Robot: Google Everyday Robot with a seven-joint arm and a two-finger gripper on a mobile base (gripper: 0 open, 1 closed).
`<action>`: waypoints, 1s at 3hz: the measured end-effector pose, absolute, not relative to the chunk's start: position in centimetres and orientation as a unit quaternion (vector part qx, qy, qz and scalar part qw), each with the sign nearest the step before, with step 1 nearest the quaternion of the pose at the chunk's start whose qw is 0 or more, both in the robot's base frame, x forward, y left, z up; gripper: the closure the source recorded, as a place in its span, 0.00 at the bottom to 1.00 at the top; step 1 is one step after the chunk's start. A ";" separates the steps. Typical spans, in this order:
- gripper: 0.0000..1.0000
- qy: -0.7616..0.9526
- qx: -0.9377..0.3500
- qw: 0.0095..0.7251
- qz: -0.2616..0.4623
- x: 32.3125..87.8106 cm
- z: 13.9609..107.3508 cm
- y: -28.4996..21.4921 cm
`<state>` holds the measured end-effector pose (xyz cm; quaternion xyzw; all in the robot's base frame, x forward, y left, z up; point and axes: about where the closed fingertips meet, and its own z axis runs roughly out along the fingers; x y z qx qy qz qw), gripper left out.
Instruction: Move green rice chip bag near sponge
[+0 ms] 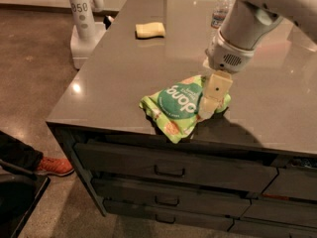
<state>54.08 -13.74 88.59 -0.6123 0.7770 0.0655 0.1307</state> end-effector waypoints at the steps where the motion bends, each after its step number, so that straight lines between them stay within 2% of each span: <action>1: 0.00 0.778 -0.611 0.125 0.074 54.6 87.7 -12.6; 2: 0.15 0.780 -0.609 0.123 0.076 55.0 86.9 -12.1; 3: 0.37 0.777 -0.614 0.116 0.073 55.2 87.0 -11.6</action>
Offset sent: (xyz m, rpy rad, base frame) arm 0.0125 0.0186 -0.0269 0.0021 0.0364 -0.0144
